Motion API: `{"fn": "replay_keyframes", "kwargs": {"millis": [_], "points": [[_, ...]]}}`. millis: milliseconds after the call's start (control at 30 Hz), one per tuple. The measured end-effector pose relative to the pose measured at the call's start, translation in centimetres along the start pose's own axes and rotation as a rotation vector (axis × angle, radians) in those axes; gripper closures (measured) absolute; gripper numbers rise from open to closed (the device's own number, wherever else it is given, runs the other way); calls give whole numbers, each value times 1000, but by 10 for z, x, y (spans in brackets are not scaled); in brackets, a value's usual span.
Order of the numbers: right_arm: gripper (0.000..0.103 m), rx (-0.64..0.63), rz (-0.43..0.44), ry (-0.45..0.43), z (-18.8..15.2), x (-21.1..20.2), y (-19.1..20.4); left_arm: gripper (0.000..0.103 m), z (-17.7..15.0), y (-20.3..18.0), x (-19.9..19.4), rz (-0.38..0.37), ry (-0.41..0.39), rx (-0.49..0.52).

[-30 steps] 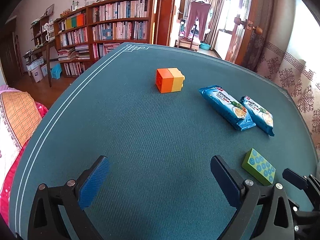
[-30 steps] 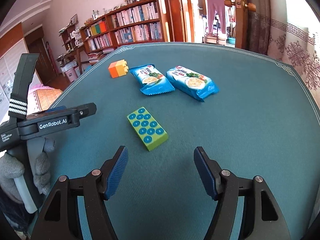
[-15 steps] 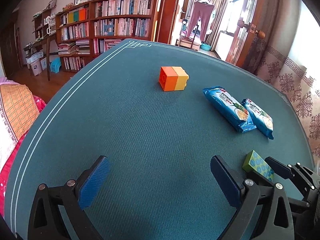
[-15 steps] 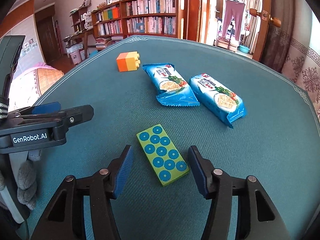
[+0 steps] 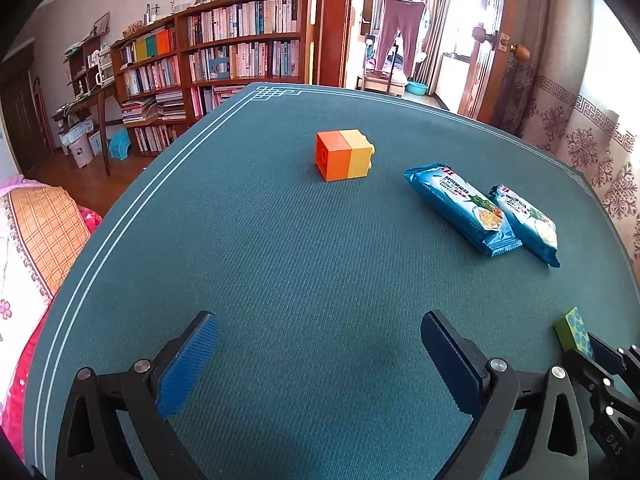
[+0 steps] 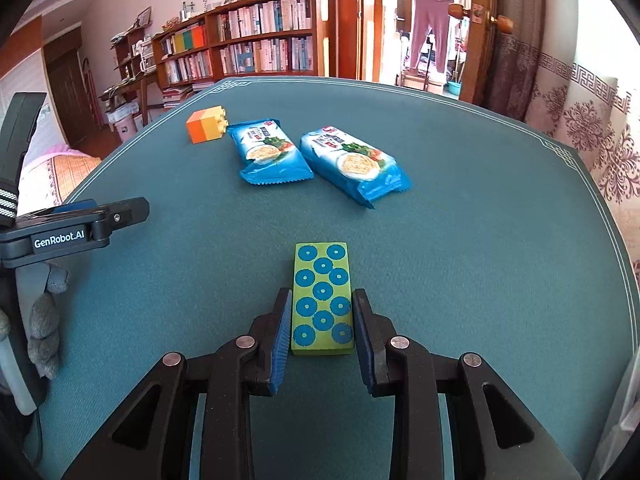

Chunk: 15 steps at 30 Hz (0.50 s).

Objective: Organize objects
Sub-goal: 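Grasp the green dotted sponge with the right gripper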

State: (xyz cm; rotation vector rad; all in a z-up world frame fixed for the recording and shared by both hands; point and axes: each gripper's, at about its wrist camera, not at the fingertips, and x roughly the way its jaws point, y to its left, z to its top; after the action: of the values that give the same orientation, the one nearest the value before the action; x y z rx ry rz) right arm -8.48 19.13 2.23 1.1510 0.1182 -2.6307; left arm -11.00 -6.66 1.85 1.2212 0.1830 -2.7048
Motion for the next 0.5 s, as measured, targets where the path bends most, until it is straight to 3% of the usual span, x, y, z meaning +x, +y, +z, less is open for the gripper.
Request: {"fn": "replay_keyframes", "kwargs": {"millis": [500], "points": [[73,87,48,-14,-13,-11,-16,0,62,-67,13,-10,-39,8]]}}
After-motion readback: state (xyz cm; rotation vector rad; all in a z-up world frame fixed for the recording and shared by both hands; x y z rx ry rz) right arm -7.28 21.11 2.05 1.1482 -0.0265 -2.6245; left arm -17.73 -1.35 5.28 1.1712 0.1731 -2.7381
